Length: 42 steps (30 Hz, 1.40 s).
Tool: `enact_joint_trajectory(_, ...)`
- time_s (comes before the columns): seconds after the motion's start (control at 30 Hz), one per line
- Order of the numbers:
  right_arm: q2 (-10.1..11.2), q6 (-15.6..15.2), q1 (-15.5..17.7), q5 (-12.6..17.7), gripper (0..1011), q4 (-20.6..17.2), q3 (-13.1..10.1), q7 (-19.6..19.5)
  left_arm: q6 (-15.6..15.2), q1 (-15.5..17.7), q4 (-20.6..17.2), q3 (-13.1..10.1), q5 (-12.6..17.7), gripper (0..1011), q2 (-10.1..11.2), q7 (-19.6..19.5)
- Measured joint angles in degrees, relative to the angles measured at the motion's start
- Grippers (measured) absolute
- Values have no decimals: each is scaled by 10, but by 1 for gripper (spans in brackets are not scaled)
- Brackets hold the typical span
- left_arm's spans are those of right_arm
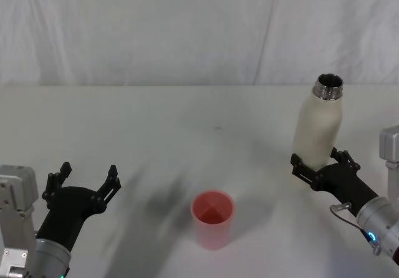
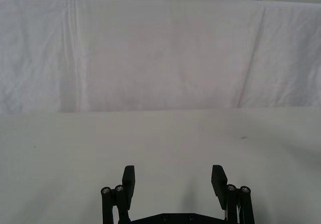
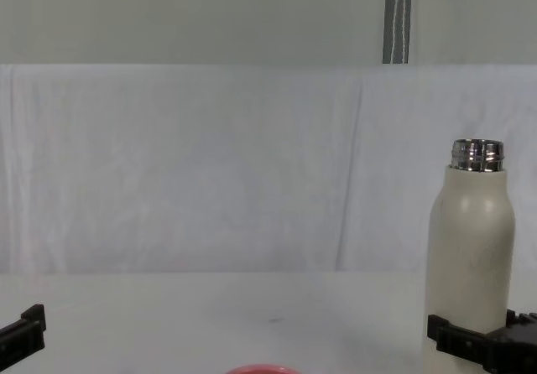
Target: Grasp the thermos with one hand and pour water into the cup lid.
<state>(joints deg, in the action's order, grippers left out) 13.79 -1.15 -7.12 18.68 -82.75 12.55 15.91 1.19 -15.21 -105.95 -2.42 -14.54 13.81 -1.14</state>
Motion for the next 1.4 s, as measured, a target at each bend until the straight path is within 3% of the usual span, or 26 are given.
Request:
enact_joint_trajectory(0.4, 7, -2, 21, 1, 1001, -22, -2, -8, 0, 0, 0, 0, 0, 1001, 0, 0)
enact_joint_trajectory(0.73, 13, 2, 50, -10, 1001, -62, -7, -23, 0, 0, 0, 0, 0, 1001, 0, 0)
enact_joint_trajectory(1.13, 7, 35, 116, -42, 1001, -148, -23, -54, 0, 0, 0, 0, 0, 1001, 0, 0)
enact_joint_trajectory(1.4, -6, 57, 146, -68, 1001, -170, -24, -65, 0, 0, 0, 0, 0, 1001, 0, 0)
